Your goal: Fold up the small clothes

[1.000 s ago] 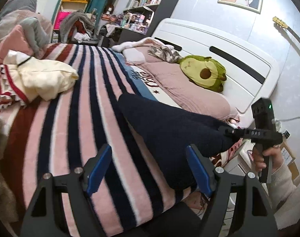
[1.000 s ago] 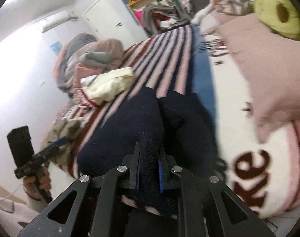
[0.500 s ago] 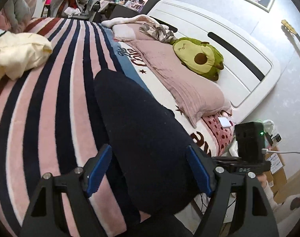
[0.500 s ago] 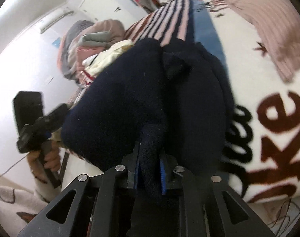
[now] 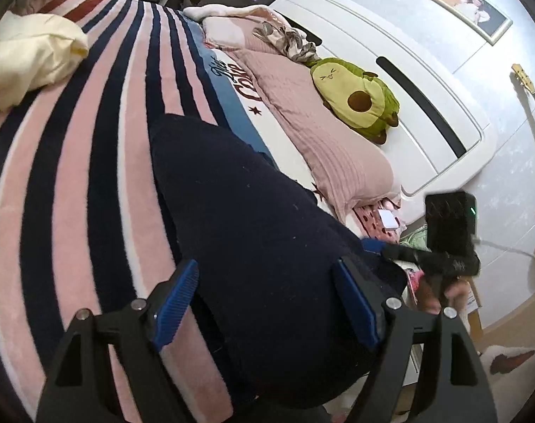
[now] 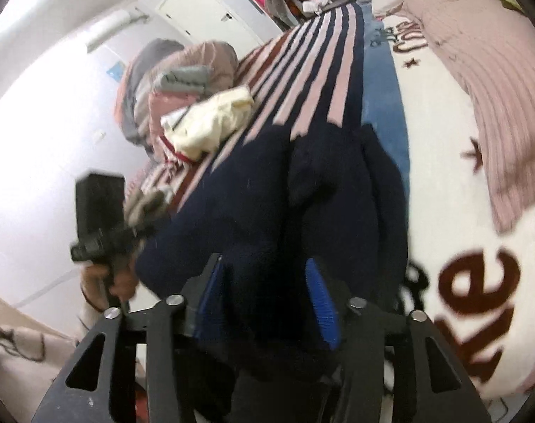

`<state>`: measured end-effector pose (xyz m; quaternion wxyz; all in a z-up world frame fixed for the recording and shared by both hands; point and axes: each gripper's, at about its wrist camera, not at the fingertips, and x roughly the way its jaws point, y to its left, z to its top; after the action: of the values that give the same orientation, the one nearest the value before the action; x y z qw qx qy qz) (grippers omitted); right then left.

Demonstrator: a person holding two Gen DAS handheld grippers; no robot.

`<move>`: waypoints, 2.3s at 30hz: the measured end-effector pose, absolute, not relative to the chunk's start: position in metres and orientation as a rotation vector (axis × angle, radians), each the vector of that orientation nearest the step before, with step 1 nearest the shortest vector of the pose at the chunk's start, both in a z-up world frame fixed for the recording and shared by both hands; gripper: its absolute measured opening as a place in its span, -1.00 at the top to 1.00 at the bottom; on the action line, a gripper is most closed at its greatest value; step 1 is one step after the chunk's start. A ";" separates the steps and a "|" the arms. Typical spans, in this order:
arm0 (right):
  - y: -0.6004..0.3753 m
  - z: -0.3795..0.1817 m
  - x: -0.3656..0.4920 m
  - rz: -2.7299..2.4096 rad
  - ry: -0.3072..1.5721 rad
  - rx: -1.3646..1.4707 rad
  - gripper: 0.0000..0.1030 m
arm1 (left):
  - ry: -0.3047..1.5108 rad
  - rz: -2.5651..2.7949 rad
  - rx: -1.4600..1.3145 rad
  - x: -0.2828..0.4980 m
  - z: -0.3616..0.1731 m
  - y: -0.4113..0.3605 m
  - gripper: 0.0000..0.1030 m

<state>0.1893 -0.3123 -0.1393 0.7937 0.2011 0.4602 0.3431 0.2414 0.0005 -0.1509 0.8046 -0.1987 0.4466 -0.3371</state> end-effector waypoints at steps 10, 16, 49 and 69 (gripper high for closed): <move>-0.259 -0.171 0.257 0.908 1.156 0.437 0.09 | 0.968 -0.737 -0.464 0.241 -0.161 0.010 -0.48; -0.256 -0.152 0.248 0.906 1.010 0.391 0.85 | 0.959 -0.759 -0.468 0.244 -0.161 0.012 -0.47; -0.361 -0.191 0.232 0.695 1.028 0.737 -0.81 | 1.117 -0.930 -0.599 0.273 -0.190 -0.014 -0.87; -0.334 -0.224 0.222 0.826 1.194 0.744 -0.97 | 1.096 -0.966 -0.618 0.273 -0.192 -0.034 -0.59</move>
<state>0.2218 -0.3341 -0.2237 0.6854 0.3323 0.5329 0.3686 0.2734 -0.0345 -0.1916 0.7015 -0.2774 0.4925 -0.4340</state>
